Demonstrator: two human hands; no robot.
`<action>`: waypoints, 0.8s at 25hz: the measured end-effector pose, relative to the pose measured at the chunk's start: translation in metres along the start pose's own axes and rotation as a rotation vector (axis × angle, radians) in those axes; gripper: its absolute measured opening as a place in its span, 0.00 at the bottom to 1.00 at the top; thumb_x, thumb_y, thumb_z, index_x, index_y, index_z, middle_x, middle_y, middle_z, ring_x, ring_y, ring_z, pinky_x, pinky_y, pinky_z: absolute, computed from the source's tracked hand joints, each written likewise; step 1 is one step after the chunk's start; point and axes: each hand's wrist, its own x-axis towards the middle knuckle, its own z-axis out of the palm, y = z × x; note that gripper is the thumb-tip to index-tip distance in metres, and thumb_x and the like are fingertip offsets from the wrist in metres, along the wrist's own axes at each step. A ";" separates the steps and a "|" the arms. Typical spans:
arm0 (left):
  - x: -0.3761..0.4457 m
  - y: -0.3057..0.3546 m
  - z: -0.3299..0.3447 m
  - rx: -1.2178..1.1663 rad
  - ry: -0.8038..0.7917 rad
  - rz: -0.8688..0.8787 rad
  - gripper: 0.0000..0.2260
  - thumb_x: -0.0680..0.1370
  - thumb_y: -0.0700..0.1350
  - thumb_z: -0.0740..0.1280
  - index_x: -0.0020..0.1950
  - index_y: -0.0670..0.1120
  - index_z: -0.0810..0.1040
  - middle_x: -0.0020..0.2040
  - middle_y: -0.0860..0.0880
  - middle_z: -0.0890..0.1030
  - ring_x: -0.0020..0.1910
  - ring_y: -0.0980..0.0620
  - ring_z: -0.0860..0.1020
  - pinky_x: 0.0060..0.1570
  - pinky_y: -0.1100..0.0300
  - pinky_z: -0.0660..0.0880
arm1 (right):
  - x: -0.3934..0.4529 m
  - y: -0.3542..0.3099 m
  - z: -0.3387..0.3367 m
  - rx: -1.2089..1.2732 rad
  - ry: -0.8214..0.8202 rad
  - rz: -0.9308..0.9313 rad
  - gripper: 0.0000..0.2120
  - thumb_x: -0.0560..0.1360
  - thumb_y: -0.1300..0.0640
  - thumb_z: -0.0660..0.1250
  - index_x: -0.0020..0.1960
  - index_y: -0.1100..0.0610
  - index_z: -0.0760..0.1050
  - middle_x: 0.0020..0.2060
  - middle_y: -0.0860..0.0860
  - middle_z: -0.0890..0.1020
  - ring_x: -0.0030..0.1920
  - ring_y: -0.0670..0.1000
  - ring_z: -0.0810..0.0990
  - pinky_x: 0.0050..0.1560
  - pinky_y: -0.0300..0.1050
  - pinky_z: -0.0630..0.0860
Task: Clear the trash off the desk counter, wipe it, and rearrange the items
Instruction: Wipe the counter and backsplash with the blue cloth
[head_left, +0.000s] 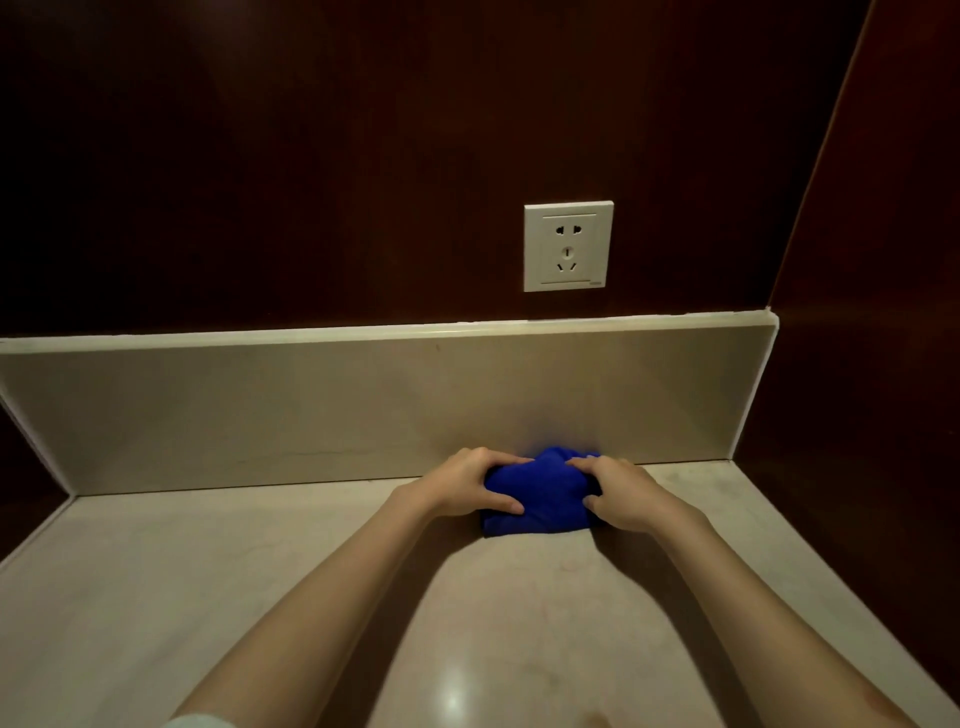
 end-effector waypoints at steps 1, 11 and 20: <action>-0.008 -0.007 -0.006 -0.002 0.001 0.001 0.28 0.71 0.52 0.74 0.70 0.52 0.72 0.64 0.53 0.78 0.59 0.55 0.77 0.59 0.59 0.75 | 0.004 -0.009 0.004 -0.010 0.000 -0.004 0.26 0.76 0.62 0.62 0.72 0.50 0.65 0.67 0.52 0.73 0.64 0.54 0.72 0.62 0.46 0.71; -0.084 -0.081 -0.059 -0.054 0.018 -0.026 0.26 0.72 0.50 0.75 0.69 0.51 0.74 0.62 0.54 0.79 0.57 0.58 0.77 0.56 0.62 0.77 | 0.036 -0.111 0.039 -0.152 -0.014 -0.109 0.20 0.76 0.57 0.65 0.68 0.48 0.71 0.61 0.51 0.78 0.61 0.55 0.75 0.58 0.49 0.72; -0.155 -0.140 -0.104 -0.120 0.047 -0.104 0.25 0.72 0.47 0.75 0.68 0.52 0.75 0.62 0.55 0.79 0.58 0.58 0.77 0.57 0.59 0.78 | 0.058 -0.205 0.058 -0.213 -0.063 -0.230 0.13 0.74 0.53 0.68 0.59 0.52 0.78 0.52 0.53 0.81 0.54 0.56 0.78 0.50 0.46 0.71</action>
